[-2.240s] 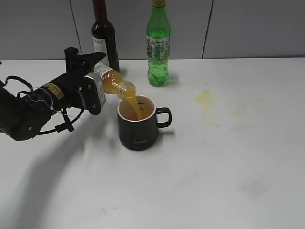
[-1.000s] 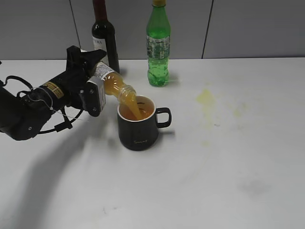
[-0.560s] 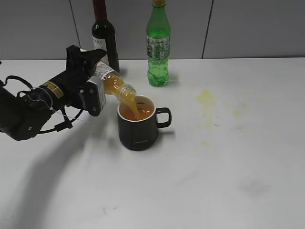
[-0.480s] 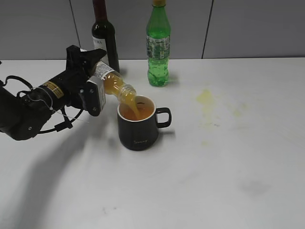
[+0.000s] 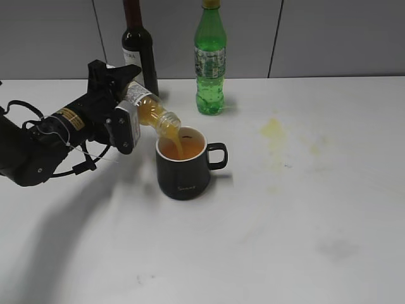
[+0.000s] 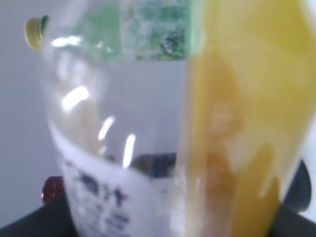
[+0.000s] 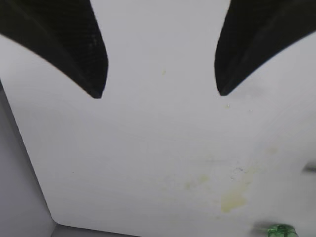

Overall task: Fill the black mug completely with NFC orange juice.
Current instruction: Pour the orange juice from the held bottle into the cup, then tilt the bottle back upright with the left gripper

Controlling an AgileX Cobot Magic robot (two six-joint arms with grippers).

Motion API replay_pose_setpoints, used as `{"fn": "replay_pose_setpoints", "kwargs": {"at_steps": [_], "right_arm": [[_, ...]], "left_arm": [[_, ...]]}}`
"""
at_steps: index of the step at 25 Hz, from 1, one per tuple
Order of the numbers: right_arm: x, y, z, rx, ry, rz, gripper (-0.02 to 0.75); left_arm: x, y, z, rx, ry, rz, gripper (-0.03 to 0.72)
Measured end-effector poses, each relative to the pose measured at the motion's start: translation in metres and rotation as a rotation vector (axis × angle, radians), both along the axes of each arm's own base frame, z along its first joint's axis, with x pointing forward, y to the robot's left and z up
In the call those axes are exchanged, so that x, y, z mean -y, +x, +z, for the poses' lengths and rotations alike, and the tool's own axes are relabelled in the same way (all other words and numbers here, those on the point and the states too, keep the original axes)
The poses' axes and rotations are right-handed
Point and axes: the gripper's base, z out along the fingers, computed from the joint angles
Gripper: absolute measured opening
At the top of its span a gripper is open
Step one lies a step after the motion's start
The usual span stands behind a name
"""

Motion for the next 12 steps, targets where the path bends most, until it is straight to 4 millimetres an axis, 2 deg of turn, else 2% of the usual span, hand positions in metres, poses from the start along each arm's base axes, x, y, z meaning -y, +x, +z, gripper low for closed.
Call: {"fn": "replay_pose_setpoints", "kwargs": {"at_steps": [12], "right_arm": [[0.0,0.0,0.0,0.0,0.0,0.0,0.517]], "left_arm": [[0.0002,0.0006,0.0023,0.009,-0.004,0.0,0.468]]}}
